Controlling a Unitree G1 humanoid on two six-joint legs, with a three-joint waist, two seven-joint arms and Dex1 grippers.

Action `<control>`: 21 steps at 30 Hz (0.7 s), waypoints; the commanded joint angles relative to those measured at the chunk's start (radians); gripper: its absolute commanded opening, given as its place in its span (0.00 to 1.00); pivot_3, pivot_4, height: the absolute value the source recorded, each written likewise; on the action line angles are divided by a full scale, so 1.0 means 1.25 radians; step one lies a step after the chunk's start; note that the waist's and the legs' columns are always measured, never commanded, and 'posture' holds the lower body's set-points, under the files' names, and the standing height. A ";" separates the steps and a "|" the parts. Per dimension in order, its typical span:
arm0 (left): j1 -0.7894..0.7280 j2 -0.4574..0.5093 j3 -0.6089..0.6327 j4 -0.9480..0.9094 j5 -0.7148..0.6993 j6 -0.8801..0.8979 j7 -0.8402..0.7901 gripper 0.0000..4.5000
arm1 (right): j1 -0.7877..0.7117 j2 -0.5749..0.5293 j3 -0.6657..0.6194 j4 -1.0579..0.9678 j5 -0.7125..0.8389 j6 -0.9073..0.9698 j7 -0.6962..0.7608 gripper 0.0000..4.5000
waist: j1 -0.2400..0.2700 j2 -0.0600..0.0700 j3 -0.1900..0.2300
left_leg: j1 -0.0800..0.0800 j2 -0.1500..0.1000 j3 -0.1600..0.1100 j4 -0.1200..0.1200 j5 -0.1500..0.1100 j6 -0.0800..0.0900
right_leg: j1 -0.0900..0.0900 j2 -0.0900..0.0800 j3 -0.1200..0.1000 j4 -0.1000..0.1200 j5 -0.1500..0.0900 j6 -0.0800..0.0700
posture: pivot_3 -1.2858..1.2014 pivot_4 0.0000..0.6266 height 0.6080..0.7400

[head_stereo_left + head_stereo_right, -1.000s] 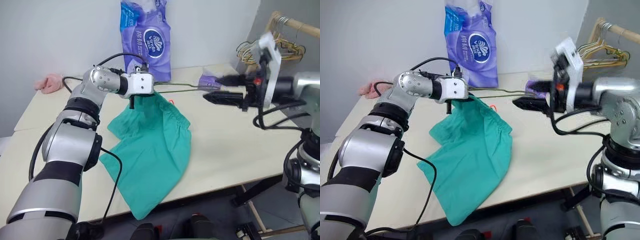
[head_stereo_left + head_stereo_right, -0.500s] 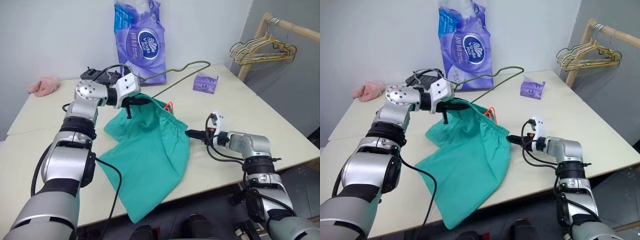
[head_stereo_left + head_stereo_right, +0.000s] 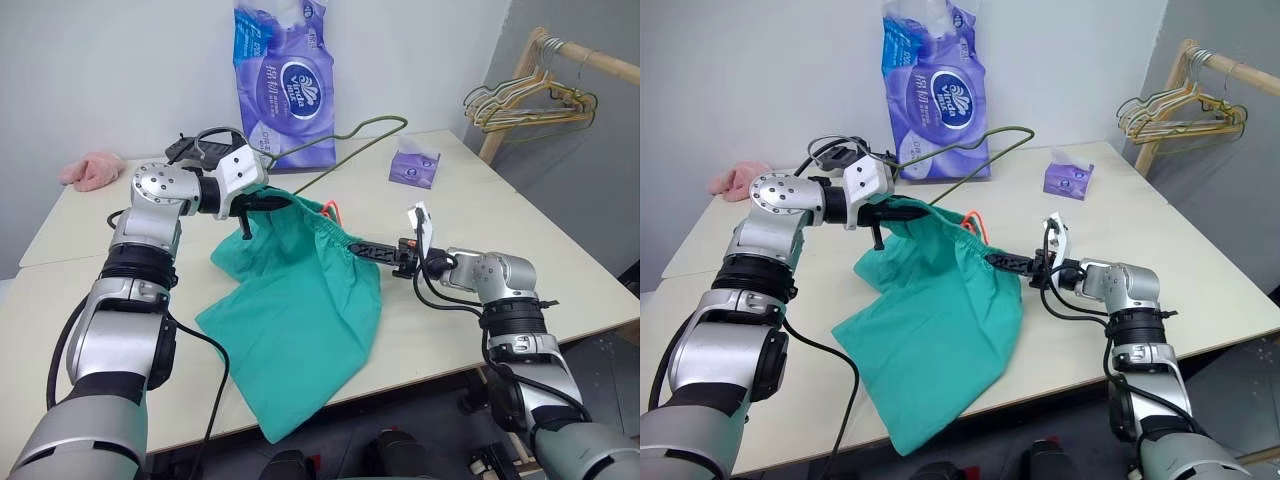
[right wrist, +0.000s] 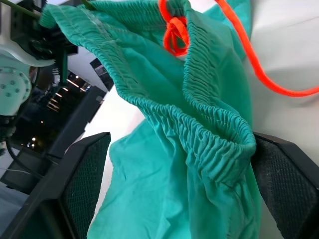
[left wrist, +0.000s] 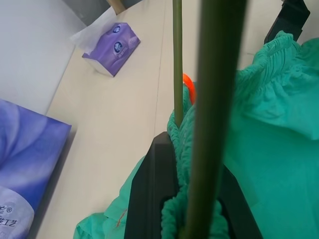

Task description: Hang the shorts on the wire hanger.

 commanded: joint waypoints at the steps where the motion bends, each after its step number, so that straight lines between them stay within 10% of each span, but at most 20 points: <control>1: -0.029 0.007 0.007 -0.018 -0.010 -0.014 0.008 0.00 | -0.003 0.013 0.023 0.000 -0.012 -0.048 -0.018 1.00 | -0.001 0.000 0.000 | 0.000 0.000 0.000 0.000 0.000 0.000 | 0.000 0.000 0.000 0.000 0.000 0.000 | 0.51 0.00 1.00; 6: -0.036 0.009 0.006 -0.011 -0.008 -0.018 0.010 0.00 | 0.007 0.023 0.052 0.003 -0.033 -0.088 -0.040 0.91 | 0.000 0.000 0.000 | 0.000 0.000 0.000 0.000 0.000 0.000 | 0.000 0.000 0.000 0.000 0.000 0.000 | 0.51 0.00 1.00; 17: -0.007 0.009 0.007 -0.032 -0.013 -0.018 0.010 0.00 | 0.037 -0.056 0.059 -0.076 -0.039 -0.111 -0.067 0.05 | 0.001 0.000 0.000 | 0.000 0.000 0.000 0.000 0.000 0.000 | 0.000 0.000 0.000 0.000 0.000 0.000 | 0.51 0.01 1.00; 21: 0.014 0.010 0.004 -0.057 -0.024 0.003 -0.007 0.00 | 0.077 -0.155 0.142 -0.199 -0.121 -0.194 -0.054 0.01 | 0.004 0.000 0.000 | 0.000 0.000 0.000 0.000 0.000 0.000 | 0.000 0.000 0.000 -0.001 0.000 0.000 | 0.51 0.02 1.00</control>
